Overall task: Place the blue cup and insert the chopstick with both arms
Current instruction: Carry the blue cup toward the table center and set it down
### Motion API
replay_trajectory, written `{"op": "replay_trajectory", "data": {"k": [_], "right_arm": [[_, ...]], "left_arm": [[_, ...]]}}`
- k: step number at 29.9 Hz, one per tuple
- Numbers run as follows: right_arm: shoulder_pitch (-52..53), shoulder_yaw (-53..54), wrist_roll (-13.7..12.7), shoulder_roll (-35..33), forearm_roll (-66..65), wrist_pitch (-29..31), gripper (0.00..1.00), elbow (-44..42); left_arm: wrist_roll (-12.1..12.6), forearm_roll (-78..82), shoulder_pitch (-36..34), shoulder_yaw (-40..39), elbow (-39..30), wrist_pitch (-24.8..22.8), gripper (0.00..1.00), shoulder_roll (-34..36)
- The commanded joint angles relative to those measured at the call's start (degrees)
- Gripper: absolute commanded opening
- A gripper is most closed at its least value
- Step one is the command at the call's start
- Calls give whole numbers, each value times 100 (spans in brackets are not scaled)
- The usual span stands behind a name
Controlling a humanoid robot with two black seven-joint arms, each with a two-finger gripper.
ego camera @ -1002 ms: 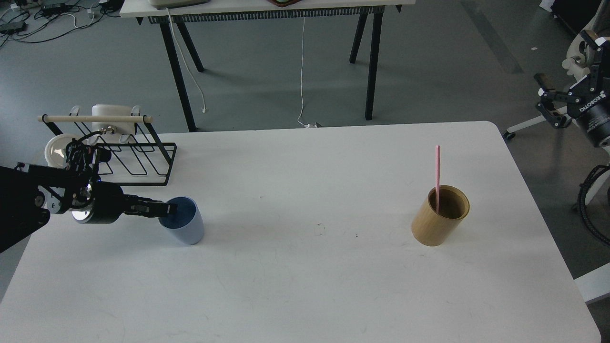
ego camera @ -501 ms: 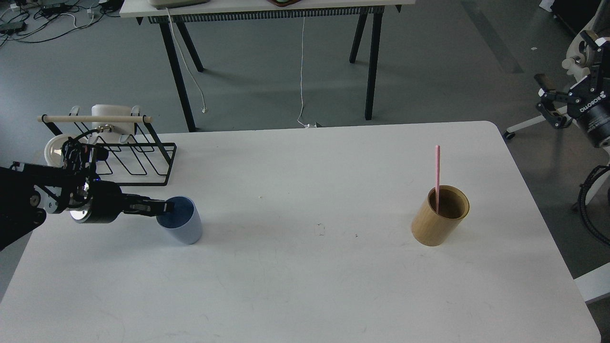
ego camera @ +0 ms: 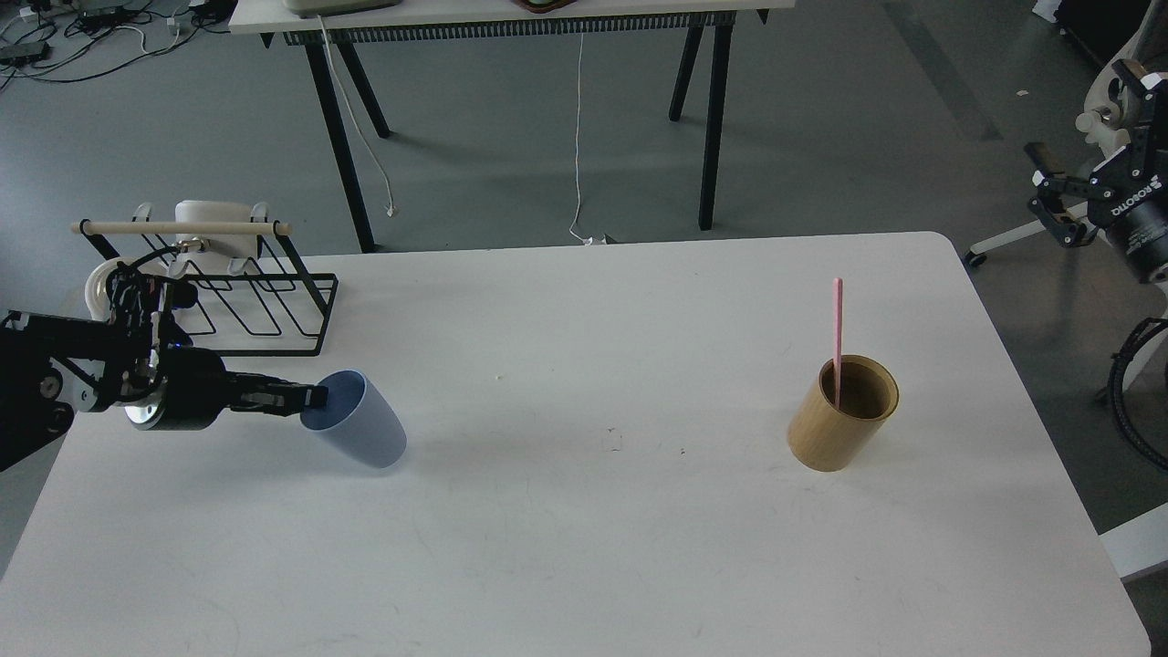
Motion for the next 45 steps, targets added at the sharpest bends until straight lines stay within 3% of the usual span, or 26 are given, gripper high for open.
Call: {"op": "replay_trajectory", "data": {"k": [1,10,19,22,45], "right_arm": [[3,96,0,-6,31,0,98,-283],[56,246,0,29,40,0,98,-961],[30,175,0,64,31,0,98,-970],[3,158,0,64,31,0,98,-970],[-15,122,0,239,31,0,98,-1093]], "left_arm": [[0,-20,-92,-326,-427,-37,5,25],[0,392,-944,-344,-306,-2,5,-1591],[0,2834,-1050,-572,758,7,5,-2989],[0,3489,-1024,-687,776,-2,5,-3139],[0,3489,-409,-881,758,-125,10,-3298]]}}
